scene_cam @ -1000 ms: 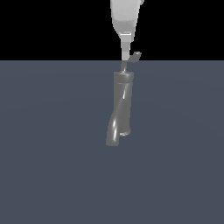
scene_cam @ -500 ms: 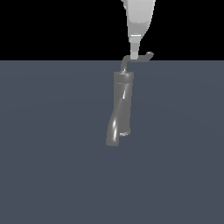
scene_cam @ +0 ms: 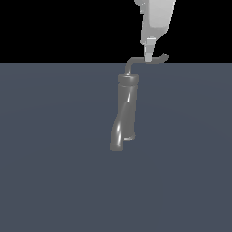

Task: Turn on the faucet by rotating a designated handle.

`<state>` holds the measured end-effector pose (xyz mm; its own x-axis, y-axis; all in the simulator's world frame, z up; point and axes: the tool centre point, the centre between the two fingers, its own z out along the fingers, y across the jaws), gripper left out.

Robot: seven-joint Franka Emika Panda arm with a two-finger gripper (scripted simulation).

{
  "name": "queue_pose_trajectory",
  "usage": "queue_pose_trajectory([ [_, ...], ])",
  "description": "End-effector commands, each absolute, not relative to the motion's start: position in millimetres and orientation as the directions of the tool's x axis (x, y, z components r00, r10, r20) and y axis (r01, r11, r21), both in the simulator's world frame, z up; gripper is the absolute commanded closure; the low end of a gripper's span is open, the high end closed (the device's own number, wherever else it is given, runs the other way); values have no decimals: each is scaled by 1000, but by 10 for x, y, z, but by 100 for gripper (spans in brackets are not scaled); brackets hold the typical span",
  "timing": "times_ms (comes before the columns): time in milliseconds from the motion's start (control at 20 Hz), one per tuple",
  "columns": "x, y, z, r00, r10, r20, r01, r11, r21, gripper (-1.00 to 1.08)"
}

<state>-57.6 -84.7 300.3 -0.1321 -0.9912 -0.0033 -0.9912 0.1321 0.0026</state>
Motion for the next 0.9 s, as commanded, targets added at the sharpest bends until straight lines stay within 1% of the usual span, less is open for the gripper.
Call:
queue_pose_trajectory([
  [0, -594, -1213, 3001, -189, -982, 0, -982, 189, 0, 108],
  [50, -563, -867, 3003, -132, -991, -4, -991, 132, 2, 108],
  [850, -110, -1170, 3000, -166, -986, -2, -986, 166, 1, 108],
])
